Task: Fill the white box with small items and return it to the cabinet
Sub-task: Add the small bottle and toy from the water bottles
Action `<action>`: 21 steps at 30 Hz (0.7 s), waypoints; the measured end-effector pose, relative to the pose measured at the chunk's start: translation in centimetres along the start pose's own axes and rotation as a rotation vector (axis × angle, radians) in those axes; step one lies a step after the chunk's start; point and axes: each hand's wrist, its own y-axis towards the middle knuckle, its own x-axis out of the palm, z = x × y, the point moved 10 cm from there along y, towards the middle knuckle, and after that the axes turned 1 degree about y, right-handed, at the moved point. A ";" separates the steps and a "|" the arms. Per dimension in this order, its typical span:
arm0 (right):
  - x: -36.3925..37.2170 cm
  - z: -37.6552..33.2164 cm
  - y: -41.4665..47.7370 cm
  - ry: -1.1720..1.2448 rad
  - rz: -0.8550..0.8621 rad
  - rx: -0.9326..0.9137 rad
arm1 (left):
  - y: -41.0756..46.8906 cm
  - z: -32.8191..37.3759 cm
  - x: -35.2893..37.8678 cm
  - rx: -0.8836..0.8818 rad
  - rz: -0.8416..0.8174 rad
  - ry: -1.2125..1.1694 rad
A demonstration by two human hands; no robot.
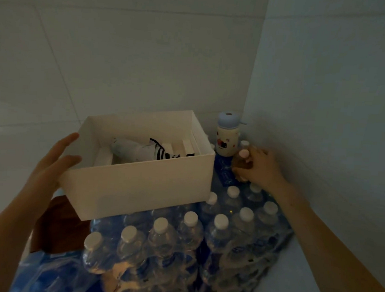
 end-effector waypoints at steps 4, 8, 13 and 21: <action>0.0 -0.8 -0.8 0.182 0.023 -0.139 | 0.1 -0.1 0.1 0.006 -0.015 0.003; 0.0 0.1 -1.6 0.133 0.054 -0.055 | 0.3 -0.1 0.1 0.011 -0.019 -0.013; 0.4 1.9 -2.5 0.319 0.094 0.128 | 0.4 -0.2 0.1 0.015 -0.022 -0.015; 2.5 0.8 -2.0 0.480 -0.008 0.184 | 0.3 -0.3 0.1 -0.003 -0.028 -0.003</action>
